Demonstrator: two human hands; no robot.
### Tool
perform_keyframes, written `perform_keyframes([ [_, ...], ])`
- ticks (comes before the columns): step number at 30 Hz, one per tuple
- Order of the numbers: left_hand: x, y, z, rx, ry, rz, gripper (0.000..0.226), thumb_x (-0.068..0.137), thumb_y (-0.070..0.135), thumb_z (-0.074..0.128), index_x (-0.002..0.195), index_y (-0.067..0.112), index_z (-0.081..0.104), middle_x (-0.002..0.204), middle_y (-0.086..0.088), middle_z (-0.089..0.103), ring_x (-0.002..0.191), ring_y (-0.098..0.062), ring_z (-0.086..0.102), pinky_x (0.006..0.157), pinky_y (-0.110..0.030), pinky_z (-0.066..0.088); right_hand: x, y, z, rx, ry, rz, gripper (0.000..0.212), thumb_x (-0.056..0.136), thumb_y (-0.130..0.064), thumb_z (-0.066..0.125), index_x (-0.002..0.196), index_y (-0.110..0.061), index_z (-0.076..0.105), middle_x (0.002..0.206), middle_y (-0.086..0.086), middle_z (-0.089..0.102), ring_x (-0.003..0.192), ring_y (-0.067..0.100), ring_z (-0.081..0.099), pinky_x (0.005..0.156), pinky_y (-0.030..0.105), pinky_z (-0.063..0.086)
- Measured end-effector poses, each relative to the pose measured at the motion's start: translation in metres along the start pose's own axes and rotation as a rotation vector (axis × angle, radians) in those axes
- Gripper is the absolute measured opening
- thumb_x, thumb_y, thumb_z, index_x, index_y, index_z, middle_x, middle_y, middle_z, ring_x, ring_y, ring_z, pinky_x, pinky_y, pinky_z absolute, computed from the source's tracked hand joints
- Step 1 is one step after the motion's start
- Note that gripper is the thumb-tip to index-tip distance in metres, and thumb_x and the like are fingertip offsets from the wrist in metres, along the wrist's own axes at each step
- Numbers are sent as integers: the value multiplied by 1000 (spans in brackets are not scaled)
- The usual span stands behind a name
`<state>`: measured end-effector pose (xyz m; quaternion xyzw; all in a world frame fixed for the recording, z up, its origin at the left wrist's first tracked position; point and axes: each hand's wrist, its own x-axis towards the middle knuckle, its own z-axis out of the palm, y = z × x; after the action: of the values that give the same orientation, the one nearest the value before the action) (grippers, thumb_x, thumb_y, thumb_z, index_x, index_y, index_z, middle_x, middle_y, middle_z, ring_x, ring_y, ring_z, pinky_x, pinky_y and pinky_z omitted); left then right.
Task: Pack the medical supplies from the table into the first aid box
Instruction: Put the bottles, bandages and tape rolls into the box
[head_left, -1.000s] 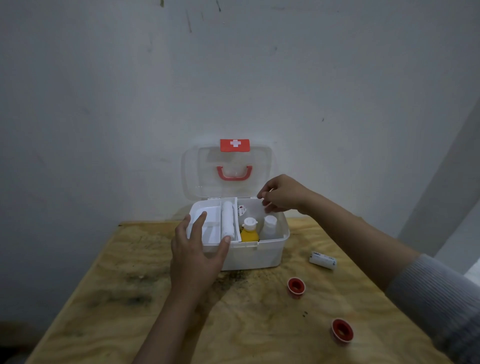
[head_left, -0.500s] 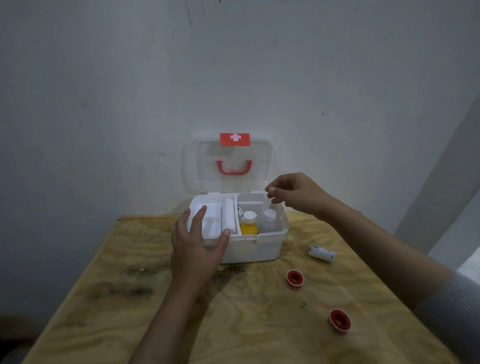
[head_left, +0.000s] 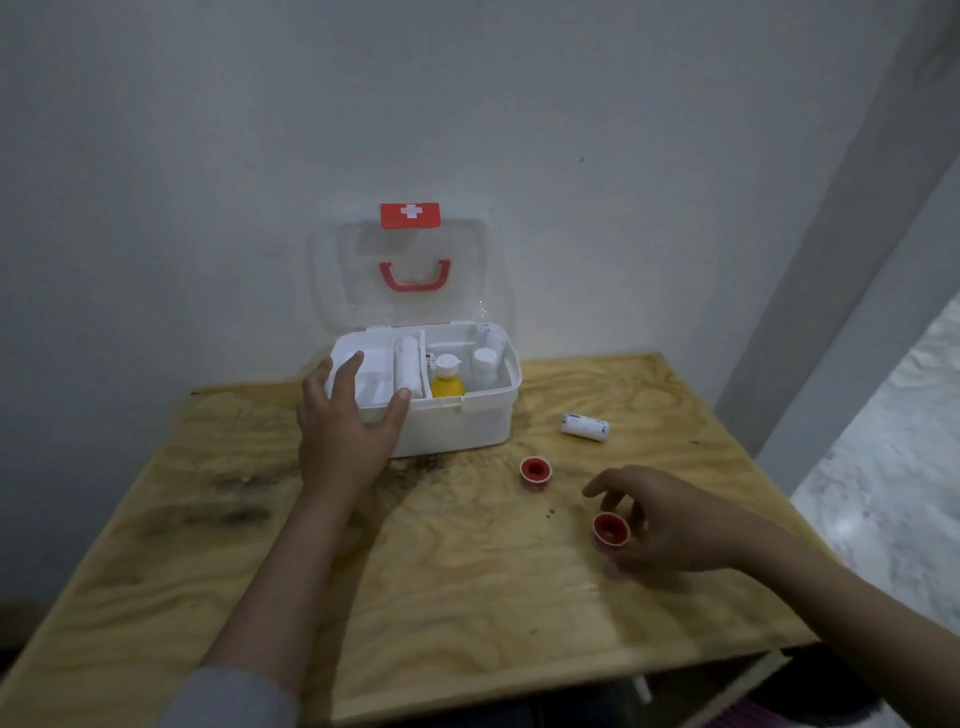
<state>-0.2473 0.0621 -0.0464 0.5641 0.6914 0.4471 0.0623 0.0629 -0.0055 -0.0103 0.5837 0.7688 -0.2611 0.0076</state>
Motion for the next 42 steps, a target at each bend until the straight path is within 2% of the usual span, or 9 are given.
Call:
perform_keyframes([
  [8, 0, 1, -4, 14, -34, -3, 66, 80, 60, 56, 138, 34, 37, 150, -5, 25, 134, -30, 29, 95, -49, 42, 20, -22, 33, 216, 284, -115, 61, 65, -29, 78, 119, -32, 49, 88, -9, 60, 74, 6, 58, 70, 25, 52],
  [11, 0, 2, -4, 8, -34, -3, 66, 80, 58, 58, 137, 31, 40, 149, -6, 26, 134, -31, 30, 97, -48, 41, 33, -27, 41, 211, 365, -155, 59, 64, -31, 78, 116, -30, 50, 102, -8, 54, 75, 4, 55, 68, 20, 46],
  [13, 0, 3, -5, 15, -37, -7, 66, 80, 58, 57, 137, 31, 40, 149, -6, 26, 134, -31, 30, 97, -47, 40, 38, -29, 42, 190, 387, -150, 57, 63, -32, 79, 112, -29, 49, 111, -9, 43, 74, 6, 55, 70, 24, 49],
  [18, 0, 1, -5, 36, -47, -9, 66, 80, 60, 56, 137, 32, 39, 150, -6, 25, 134, -30, 29, 95, -48, 42, 42, -29, 39, 151, 388, -218, 56, 62, -33, 82, 107, -28, 49, 118, -17, 39, 72, 6, 58, 69, 31, 54],
  [23, 1, 1, -4, 51, -45, -13, 66, 80, 60, 56, 137, 32, 38, 151, -5, 24, 134, -30, 28, 95, -49, 42, 52, -26, 29, 137, 279, -267, 54, 61, -32, 83, 106, -28, 52, 109, -11, 54, 80, 1, 53, 67, 16, 45],
  [26, 1, 0, -4, 53, -38, -4, 66, 80, 61, 56, 137, 32, 39, 151, -4, 24, 134, -30, 28, 94, -50, 43, 57, -27, 24, 112, 241, -292, 48, 61, -33, 83, 99, -27, 55, 104, -8, 56, 86, 5, 54, 73, 23, 50],
  [32, 1, -2, -3, 69, -29, 3, 66, 80, 62, 55, 136, 32, 39, 151, -4, 24, 134, -29, 30, 93, -49, 45, 60, -25, 27, 128, 296, -315, 28, 65, -28, 82, 80, -24, 59, 86, -7, 54, 69, 13, 58, 72, 32, 55],
  [35, 0, -2, -3, 74, -28, 4, 66, 80, 62, 55, 137, 32, 39, 152, -4, 24, 134, -29, 30, 93, -50, 45, 60, -25, 30, 138, 324, -322, 25, 67, -26, 81, 83, -20, 64, 90, 1, 58, 71, 18, 61, 72, 34, 55],
  [42, -1, 0, -4, 64, -41, -1, 66, 80, 62, 54, 137, 32, 39, 152, -4, 23, 135, -29, 28, 94, -50, 44, 62, -27, 31, 96, 302, -334, 25, 71, -29, 78, 93, -20, 69, 96, 2, 58, 80, 16, 61, 76, 33, 54],
])
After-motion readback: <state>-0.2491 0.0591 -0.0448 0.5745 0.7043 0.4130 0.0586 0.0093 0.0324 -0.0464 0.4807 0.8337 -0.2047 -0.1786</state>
